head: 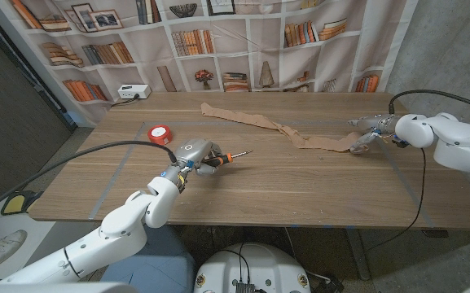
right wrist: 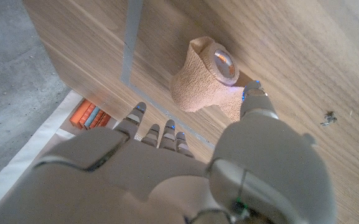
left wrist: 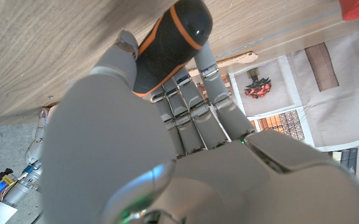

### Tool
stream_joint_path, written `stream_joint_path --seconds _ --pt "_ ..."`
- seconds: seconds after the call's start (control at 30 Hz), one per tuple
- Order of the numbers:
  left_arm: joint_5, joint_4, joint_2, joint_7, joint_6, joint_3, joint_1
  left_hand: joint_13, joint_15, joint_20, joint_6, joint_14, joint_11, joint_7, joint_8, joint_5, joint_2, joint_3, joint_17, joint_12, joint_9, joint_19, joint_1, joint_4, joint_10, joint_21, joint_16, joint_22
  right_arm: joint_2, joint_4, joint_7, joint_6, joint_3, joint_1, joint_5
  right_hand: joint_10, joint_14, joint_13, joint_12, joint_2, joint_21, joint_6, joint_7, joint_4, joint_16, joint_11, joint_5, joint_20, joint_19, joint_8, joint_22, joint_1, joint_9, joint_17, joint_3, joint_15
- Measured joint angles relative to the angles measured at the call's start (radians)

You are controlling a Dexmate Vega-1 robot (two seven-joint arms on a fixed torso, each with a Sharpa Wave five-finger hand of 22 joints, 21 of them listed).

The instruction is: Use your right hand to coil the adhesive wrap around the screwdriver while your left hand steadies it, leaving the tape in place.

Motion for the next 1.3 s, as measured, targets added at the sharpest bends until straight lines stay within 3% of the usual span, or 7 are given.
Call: stream_joint_path --seconds 0.57,1.3 --pt "-0.006 0.008 -0.002 -0.004 0.008 0.013 -0.012 0.0 0.001 -0.002 0.0 0.002 0.0 0.0 -0.004 -0.001 -0.002 0.0 0.0 -0.007 0.0 -0.009 0.002 0.0 0.0 0.007 -0.003 0.001 0.025 0.038 0.077 0.03 -0.041 0.05 -0.098 -0.014 0.004 0.004 -0.004 0.022 0.0 -0.028 0.007 -0.006 0.0 -0.008 0.0 -0.005 0.005 -0.012 0.0 0.033 0.005 0.003 0.011 0.004" --pt "-0.004 0.011 -0.001 -0.019 0.005 0.022 -0.029 0.0 0.001 0.002 0.0 0.002 0.0 0.001 -0.012 0.001 0.0 0.001 0.005 -0.007 0.001 -0.013 0.0 0.0 0.0 0.016 -0.006 0.0 0.054 0.075 0.128 0.052 -0.078 0.09 -0.18 -0.028 0.0 0.013 -0.004 0.018 0.0 -0.03 0.009 0.0 0.0 -0.007 -0.008 -0.015 0.006 -0.012 0.003 0.045 0.005 0.003 0.014 0.0"
